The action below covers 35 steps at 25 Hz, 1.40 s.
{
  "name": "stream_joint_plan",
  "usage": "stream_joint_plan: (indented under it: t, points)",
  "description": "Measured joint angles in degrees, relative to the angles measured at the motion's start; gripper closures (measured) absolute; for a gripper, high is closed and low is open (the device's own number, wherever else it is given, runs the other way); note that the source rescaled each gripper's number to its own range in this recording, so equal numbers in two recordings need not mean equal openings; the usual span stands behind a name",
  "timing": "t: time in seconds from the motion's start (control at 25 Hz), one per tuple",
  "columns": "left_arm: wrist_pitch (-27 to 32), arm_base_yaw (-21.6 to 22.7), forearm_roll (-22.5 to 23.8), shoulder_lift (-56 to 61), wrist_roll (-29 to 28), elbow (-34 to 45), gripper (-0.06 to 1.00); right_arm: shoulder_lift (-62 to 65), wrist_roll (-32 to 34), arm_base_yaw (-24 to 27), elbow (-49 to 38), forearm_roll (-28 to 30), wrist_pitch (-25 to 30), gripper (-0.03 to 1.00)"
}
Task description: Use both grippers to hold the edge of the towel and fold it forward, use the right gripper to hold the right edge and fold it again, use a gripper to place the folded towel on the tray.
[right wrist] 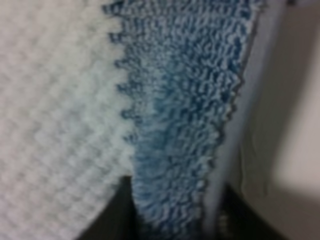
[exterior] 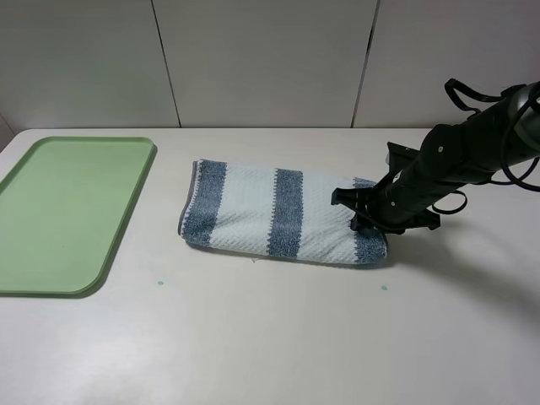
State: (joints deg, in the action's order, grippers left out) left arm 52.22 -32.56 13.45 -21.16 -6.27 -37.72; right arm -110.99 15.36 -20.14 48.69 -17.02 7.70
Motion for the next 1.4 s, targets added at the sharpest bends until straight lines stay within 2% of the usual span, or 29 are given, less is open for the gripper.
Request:
stream_joint_plan:
  t: [0.12,0.16,0.4,0.72,1.0,1.4]
  points:
    - [0.0,0.0,0.0,0.0,-0.05,0.0,-0.06,0.0,0.51,-0.12,0.0,-0.16,0.0,0.88]
    - [0.0,0.0,0.0,0.0,-0.06,0.0,-0.06,0.0,0.51,-0.12,0.0,-0.16,0.0,0.9]
    - [0.0,0.0,0.0,0.0,-0.06,0.0,-0.06,0.0,0.28,-0.12,0.0,0.4,-0.05,0.9]
    - [0.0,0.0,0.0,0.0,-0.06,0.0,-0.06,0.48,0.17,-0.12,0.0,3.99,0.15,0.9]
    - [0.0,0.0,0.0,0.0,-0.11,0.0,-0.06,2.85,-0.17,0.21,-0.05,7.79,3.0,0.9]
    - [0.0,0.0,0.0,0.0,-0.11,0.0,-0.06,8.02,-0.17,4.19,-0.1,12.84,8.83,0.9]
